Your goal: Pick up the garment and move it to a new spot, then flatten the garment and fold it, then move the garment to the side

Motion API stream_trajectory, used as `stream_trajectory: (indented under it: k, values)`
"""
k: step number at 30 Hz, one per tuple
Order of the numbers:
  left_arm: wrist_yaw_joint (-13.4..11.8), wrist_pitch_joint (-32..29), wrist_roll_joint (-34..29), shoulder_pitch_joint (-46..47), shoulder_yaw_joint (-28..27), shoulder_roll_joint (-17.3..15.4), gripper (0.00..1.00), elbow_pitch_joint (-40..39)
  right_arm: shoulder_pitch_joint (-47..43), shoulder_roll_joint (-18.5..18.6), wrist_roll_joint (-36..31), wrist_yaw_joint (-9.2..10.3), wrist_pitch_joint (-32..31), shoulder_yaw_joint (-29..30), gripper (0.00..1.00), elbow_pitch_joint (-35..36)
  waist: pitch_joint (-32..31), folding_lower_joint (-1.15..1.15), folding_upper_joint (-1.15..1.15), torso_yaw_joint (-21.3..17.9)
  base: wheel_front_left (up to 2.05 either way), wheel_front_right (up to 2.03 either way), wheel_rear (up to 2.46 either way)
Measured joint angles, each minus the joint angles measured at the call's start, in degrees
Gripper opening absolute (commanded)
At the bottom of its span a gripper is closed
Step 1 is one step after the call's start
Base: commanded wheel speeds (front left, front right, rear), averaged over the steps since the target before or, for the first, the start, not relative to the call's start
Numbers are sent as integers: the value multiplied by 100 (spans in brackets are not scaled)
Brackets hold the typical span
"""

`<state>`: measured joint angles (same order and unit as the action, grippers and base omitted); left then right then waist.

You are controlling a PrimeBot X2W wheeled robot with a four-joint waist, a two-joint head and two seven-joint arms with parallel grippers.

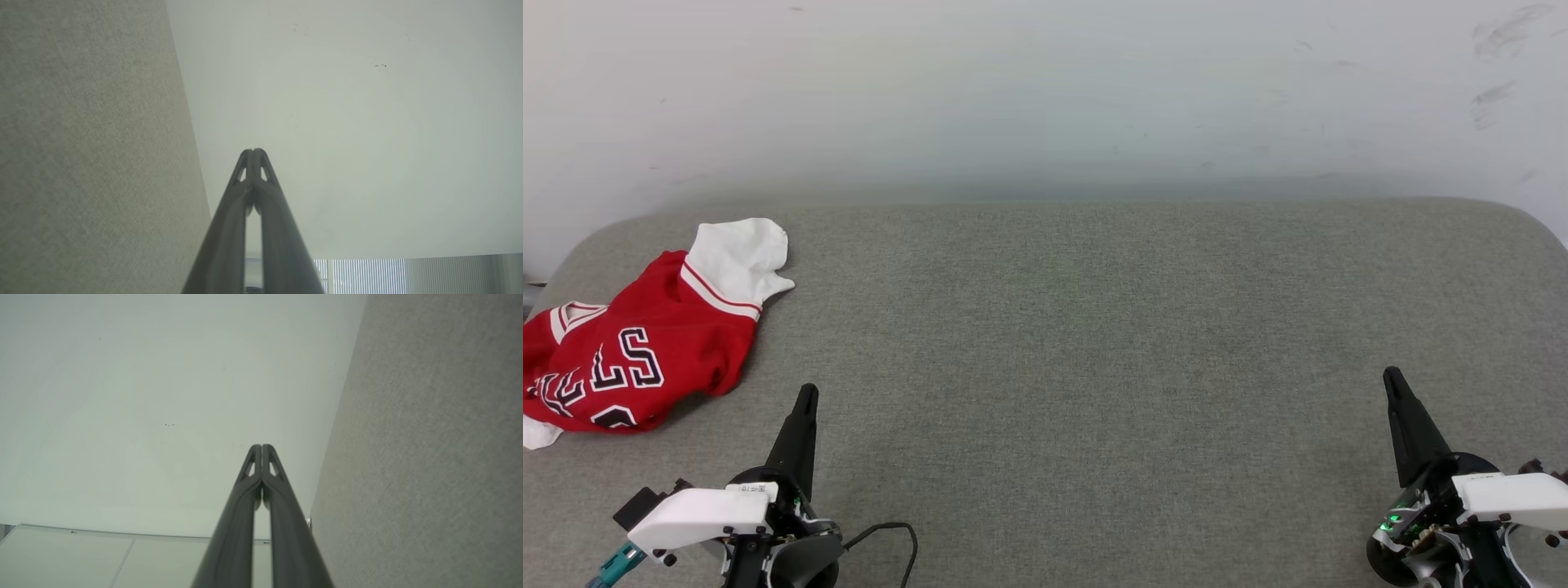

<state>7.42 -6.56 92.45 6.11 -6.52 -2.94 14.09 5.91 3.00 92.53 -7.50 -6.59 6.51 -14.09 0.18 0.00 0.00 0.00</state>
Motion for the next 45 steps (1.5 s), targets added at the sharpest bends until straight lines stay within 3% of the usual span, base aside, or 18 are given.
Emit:
stream_trajectory:
  k: [21, 22, 32, 45]
  values:
    - [0, 0, 0, 0, 0, 0, 0, 0, 0, 0, 0, 0, 0, 0, 0, 0, 0, 0, 0, 0, 0, 0, 0]
    - [-3, 1, 0, -5, 2, 1, 100, 19, -10, 1, 1, 0, 0, -1, 100, -15, 0, 0, 0, 0, 0, 0, 0]
    - [-9, 160, -166, -248, 44, 22, 100, 162, -264, -3, -169, 0, 160, -23, 100, -220, 7, 0, 0, 1, 0, 0, 0]
    - [-153, 504, -1385, -248, -3, 22, 100, -264, -273, -5, -1562, 0, 506, -4, 100, 238, 25, 1, 0, 10, 0, 0, 0]
